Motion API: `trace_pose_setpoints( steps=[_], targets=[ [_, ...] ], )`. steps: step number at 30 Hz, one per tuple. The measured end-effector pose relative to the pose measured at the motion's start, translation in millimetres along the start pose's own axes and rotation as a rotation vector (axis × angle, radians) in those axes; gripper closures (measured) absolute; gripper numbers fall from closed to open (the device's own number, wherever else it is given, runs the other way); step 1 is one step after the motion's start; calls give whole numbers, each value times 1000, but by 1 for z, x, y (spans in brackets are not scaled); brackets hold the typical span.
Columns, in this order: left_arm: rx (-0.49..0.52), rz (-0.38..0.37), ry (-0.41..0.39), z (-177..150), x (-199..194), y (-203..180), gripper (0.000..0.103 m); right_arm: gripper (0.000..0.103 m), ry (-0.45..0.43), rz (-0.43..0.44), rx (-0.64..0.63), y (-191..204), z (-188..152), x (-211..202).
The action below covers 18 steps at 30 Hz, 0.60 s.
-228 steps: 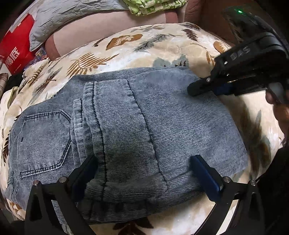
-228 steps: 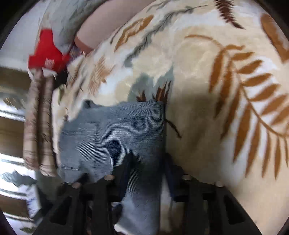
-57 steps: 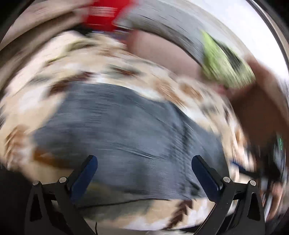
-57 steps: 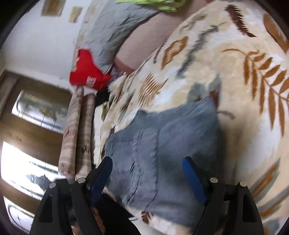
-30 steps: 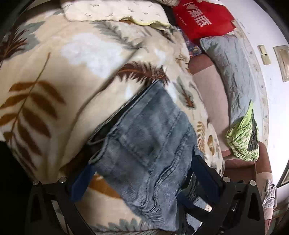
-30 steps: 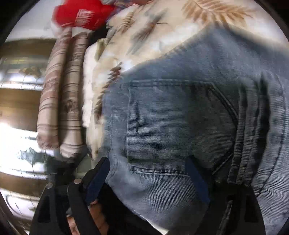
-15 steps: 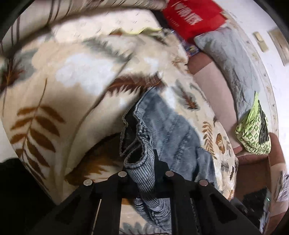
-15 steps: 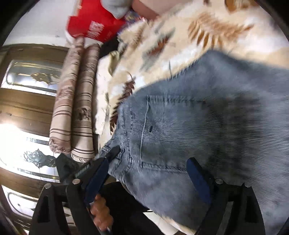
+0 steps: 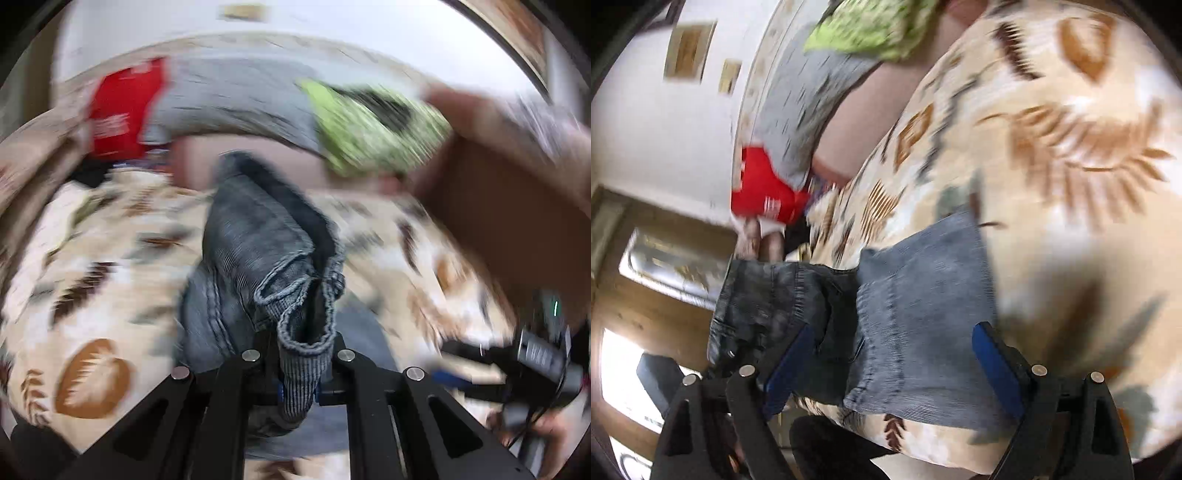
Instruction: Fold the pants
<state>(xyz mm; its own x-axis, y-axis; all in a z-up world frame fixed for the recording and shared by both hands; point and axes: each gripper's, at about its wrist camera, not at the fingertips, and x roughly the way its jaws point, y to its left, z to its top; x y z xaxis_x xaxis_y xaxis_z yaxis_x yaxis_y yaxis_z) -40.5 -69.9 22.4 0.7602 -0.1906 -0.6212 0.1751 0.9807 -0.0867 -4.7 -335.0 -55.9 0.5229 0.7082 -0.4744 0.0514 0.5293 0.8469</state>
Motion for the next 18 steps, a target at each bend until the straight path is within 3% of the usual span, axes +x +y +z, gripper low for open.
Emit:
trace_pose_setpoints(
  steps=[3,5,7,10,11,13,15,17,18],
  targets=[
    [149,-70,196,-34,56,-52,86,13,-49,6,51,-21,0,-22],
    [227,-109,406,-62,96,-69,83,13,-62,4,79,-30,0,-28],
    [230,-136,381,-62,89,-65,79,13,-61,-6,88,-35,0,-30],
    [137,-279,350,-37,53,-38,43,13,-50,-12,87,-35,0,-29],
    [112,-293,310,-30,38,-29,31,13,-48,-9,86,-34,0,-29],
    [70,-274,171,-17,4,-4,23,13,-32,5,66,-27,-3,-26],
    [22,-196,59,-7,-17,32,15,13,5,17,51,-19,-12,-20],
    [-46,-55,33,-5,-15,71,15,13,46,38,68,-17,-21,-12],
    [-67,-22,54,-6,-9,82,15,13,69,42,85,-17,-26,-7]
  ],
)
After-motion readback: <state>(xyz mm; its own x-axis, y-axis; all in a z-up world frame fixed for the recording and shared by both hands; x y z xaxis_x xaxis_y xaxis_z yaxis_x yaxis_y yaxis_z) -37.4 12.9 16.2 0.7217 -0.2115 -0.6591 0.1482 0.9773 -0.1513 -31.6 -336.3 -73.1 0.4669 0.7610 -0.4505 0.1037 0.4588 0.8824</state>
